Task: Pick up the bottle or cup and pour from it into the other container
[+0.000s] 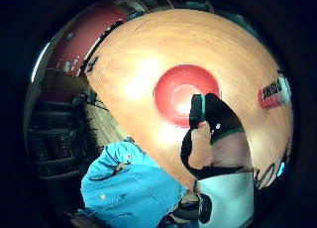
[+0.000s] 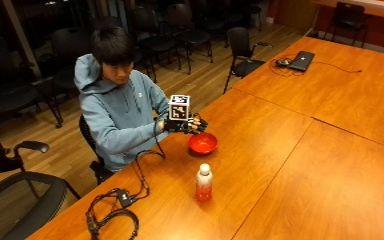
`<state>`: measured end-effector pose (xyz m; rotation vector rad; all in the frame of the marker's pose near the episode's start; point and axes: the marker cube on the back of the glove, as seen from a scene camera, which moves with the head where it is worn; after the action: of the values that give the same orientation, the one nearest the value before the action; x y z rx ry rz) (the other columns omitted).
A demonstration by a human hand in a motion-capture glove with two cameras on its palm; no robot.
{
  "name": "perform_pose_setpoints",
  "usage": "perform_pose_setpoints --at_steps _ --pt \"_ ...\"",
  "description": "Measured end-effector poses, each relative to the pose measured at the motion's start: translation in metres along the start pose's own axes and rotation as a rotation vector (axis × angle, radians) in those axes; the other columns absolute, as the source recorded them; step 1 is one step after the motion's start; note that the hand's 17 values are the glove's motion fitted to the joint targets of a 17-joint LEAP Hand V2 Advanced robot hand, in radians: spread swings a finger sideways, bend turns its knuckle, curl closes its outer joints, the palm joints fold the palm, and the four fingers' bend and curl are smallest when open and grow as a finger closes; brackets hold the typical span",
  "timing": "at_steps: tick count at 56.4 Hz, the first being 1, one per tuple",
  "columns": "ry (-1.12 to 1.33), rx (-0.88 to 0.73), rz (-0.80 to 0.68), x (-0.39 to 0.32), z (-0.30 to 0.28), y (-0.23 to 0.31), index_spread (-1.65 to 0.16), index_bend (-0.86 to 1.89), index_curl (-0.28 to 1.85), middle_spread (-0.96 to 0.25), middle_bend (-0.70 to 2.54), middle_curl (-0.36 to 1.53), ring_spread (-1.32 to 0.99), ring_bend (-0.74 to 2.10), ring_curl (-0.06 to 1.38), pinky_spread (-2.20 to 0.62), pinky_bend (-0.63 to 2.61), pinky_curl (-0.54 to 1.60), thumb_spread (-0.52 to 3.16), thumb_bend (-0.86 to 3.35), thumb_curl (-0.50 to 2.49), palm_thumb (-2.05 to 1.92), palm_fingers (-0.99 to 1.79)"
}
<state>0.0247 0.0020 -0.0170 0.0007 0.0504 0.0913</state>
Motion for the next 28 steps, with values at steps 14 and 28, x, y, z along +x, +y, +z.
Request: perform_pose_setpoints --at_steps 14,28 --pt "-0.006 0.02 0.067 0.034 -0.004 0.016 -0.4 0.2 0.35 -0.02 0.16 0.2 0.12 0.32 0.25 0.23 0.54 0.23 1.17 0.0 0.45 0.74 0.11" --pt "-0.017 0.044 0.137 0.079 -0.008 0.043 -0.4 0.19 0.35 -0.02 0.16 0.21 0.12 0.32 0.26 0.23 0.54 0.24 1.17 -0.02 0.47 0.75 0.12"
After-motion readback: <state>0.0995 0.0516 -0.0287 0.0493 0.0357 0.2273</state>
